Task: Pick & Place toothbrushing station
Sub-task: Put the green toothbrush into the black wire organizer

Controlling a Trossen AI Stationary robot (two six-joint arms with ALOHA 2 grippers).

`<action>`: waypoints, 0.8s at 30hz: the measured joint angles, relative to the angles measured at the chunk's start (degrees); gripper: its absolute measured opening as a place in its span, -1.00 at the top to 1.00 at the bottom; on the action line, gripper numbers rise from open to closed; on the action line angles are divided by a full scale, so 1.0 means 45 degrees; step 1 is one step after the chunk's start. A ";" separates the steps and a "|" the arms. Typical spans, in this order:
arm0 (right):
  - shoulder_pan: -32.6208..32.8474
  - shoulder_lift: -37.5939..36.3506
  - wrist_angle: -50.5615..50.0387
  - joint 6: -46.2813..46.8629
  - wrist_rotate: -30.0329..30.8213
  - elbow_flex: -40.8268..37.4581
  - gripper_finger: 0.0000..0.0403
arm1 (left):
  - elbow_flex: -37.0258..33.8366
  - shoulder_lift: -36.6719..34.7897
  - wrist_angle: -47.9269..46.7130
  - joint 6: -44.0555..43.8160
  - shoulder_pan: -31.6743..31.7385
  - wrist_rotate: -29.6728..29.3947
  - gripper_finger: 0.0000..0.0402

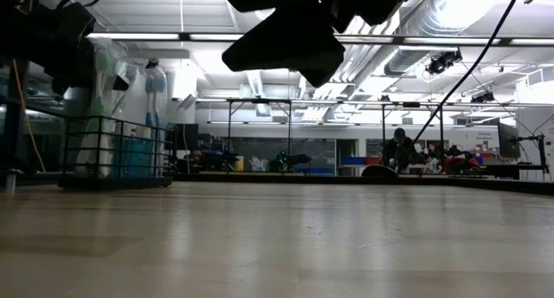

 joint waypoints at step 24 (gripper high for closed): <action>0.0000 0.0001 -0.0156 0.0233 0.0006 -0.0005 0.09 | 0.0005 0.1834 0.0458 -0.0772 -0.1414 -0.1570 1.00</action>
